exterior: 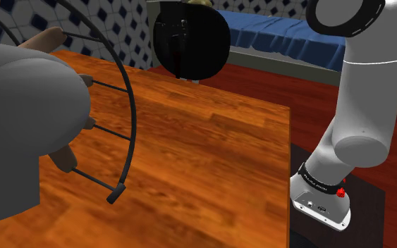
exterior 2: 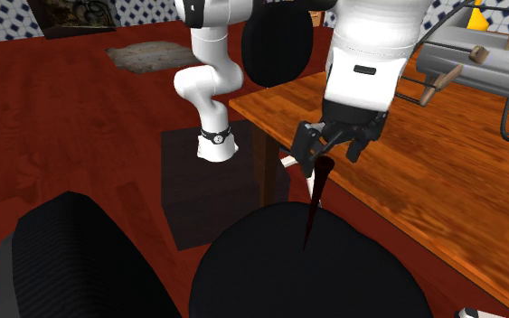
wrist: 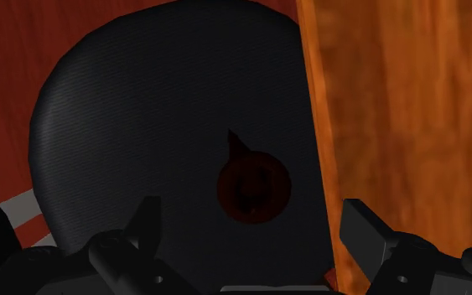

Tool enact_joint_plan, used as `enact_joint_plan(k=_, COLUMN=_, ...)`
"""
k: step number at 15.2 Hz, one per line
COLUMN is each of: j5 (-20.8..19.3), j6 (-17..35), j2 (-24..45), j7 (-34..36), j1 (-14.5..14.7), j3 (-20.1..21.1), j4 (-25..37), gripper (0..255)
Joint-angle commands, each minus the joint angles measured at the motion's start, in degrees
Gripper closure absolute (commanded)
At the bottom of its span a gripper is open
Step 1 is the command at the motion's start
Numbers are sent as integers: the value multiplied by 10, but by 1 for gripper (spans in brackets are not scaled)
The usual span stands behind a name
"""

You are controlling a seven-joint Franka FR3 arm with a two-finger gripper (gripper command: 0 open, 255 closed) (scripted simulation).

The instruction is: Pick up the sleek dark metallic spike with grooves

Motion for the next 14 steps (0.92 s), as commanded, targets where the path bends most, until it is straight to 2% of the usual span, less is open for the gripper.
enact_joint_plan(k=1, j5=0, j6=13, j2=-3, j7=0, j1=0, j3=0, j4=-16, gripper=0)
enact_joint_plan(k=2, j5=0, j6=13, j2=-3, j7=0, j1=0, j3=0, j4=-16, gripper=0)
enact_joint_plan(k=3, j5=0, j6=13, j2=-4, j7=0, j1=0, j3=0, j4=-16, gripper=255)
enact_joint_plan(k=12, j5=0, j6=13, j2=-3, j7=0, j1=0, j3=0, j4=-16, gripper=255)
enact_joint_plan(k=14, j5=0, j6=-5, j2=2, j7=0, j1=0, j3=0, j4=7, gripper=255)
